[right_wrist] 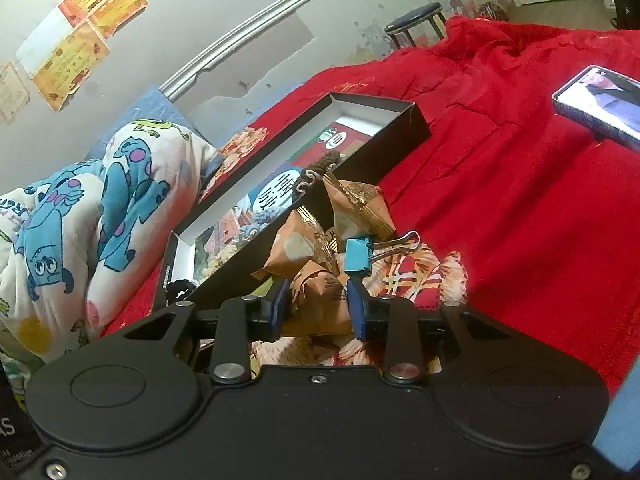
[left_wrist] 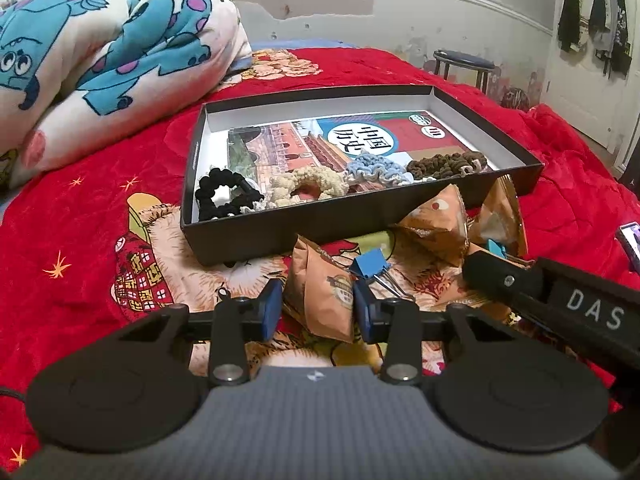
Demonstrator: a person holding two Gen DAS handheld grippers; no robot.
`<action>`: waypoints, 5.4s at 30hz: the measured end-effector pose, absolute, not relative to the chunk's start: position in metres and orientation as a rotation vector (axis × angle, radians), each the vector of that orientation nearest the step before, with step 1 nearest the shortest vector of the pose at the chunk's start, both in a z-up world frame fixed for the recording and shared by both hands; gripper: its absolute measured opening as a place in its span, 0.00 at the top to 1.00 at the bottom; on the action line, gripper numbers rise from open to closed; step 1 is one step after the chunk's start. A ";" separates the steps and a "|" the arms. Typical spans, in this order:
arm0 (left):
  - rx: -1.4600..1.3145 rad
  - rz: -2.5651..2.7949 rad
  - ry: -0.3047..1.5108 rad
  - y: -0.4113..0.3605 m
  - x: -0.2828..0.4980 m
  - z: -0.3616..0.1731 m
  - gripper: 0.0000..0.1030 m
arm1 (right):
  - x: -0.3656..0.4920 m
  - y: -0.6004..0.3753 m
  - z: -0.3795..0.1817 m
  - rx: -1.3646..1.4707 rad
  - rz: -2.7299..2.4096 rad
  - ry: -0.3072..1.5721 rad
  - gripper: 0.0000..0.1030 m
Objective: Organize objects
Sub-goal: 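Lift both brown paper packets up from the pile, then carry both held packets over the box and lower them onto the textbook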
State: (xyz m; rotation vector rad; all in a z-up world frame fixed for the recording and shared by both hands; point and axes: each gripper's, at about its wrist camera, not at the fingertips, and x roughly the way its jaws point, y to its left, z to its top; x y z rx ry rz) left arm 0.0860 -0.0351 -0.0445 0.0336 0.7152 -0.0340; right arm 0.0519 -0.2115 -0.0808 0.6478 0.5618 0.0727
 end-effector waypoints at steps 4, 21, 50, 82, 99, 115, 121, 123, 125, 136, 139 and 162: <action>0.014 -0.044 0.723 -0.036 0.082 -0.042 0.65 | 0.049 -0.214 -0.079 0.665 0.081 0.552 0.70; 0.041 -0.034 0.728 -0.050 0.067 -0.032 0.65 | 0.029 -0.223 -0.067 0.679 0.071 0.518 0.70; -0.043 -0.049 0.728 -0.027 0.069 -0.016 0.65 | 0.021 -0.193 -0.034 0.625 0.146 0.516 0.70; -0.040 0.076 0.513 0.020 0.086 0.014 0.65 | 0.039 -0.163 0.017 0.420 0.237 0.459 0.81; -0.031 0.036 0.724 0.020 0.056 -0.008 0.65 | 0.018 -0.181 -0.045 0.475 0.203 0.669 0.59; -0.023 0.047 0.760 0.019 0.067 -0.016 0.64 | 0.028 -0.166 -0.064 0.505 0.214 0.709 0.61; -0.042 0.049 0.746 0.022 0.067 -0.013 0.64 | 0.030 -0.159 -0.062 0.461 0.217 0.713 0.66; -0.043 0.052 0.742 0.022 0.067 -0.012 0.64 | 0.030 -0.161 -0.060 0.478 0.217 0.709 0.67; -0.046 0.054 0.737 0.022 0.067 -0.010 0.64 | 0.029 -0.166 -0.056 0.508 0.219 0.691 0.67; -0.071 0.040 0.640 0.031 0.076 0.019 0.64 | 0.046 -0.182 0.000 0.577 0.273 0.557 0.67; -0.081 0.016 0.603 0.038 0.090 0.036 0.64 | 0.059 -0.178 0.021 0.548 0.286 0.522 0.67; -0.101 -0.009 0.663 0.058 0.232 0.000 0.64 | 0.248 -0.152 -0.013 0.468 0.358 0.591 0.67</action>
